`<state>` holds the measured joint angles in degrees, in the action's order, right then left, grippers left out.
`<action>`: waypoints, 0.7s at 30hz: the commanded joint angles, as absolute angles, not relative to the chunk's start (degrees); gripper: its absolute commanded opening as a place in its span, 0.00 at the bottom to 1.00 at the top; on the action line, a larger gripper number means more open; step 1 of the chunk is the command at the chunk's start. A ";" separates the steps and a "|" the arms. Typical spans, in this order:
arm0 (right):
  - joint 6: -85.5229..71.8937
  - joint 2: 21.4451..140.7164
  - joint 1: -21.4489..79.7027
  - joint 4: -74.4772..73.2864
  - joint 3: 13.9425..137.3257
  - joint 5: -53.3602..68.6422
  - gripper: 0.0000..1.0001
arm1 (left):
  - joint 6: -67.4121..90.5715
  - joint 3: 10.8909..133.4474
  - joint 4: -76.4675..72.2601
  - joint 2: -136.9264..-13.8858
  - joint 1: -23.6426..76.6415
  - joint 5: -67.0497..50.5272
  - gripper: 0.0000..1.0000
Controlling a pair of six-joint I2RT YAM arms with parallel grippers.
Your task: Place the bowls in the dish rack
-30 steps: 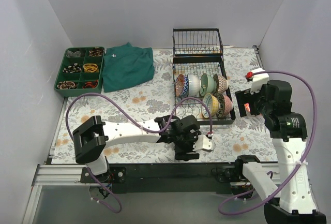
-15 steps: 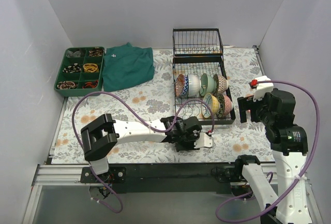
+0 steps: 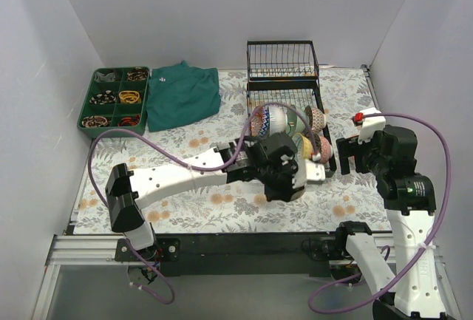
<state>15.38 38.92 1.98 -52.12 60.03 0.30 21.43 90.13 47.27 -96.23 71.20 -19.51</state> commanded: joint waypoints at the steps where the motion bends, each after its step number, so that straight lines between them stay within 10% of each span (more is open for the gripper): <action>1: 15.56 41.12 1.85 -48.60 59.85 2.02 0.95 | 29.95 97.63 37.90 -97.28 63.03 -21.35 0.00; 12: 15.82 45.61 1.76 -48.34 60.55 0.26 0.95 | 58.33 119.43 21.99 -111.53 49.22 -29.36 0.00; 21: 18.01 50.79 1.76 -49.39 59.15 -3.60 0.94 | 87.35 104.78 -7.91 -106.35 47.20 -25.40 0.00</action>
<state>16.73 48.40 1.93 -50.81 59.33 -1.89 72.44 106.83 8.71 -113.56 47.99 -26.44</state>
